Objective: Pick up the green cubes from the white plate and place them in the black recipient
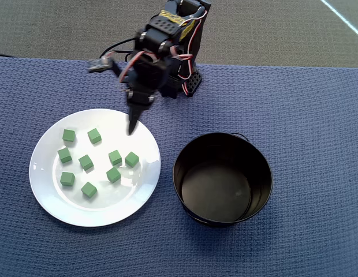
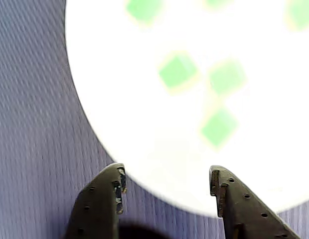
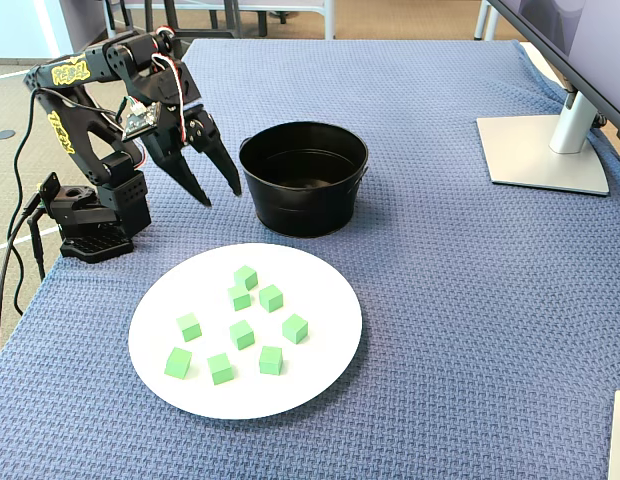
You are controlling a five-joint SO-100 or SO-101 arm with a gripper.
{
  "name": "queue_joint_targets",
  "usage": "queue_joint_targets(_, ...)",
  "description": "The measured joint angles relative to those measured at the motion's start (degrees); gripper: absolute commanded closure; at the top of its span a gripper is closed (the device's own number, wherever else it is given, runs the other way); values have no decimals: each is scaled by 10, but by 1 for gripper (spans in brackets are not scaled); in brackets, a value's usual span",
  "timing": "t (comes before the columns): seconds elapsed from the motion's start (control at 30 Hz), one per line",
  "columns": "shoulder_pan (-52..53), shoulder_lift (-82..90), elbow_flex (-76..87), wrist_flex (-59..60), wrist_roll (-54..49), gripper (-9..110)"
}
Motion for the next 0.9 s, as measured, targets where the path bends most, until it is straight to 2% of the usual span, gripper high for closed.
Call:
queue_joint_targets(0.17, 83, -66, -34, -44, -38, 88)
queue_joint_targets(0.4, 120, -192, -74, -31, -119, 84)
queue_joint_targets(0.77, 199, -316, -158, -75, -451, 83)
queue_joint_targets(0.9, 203, -347, -179, -82, -534, 83)
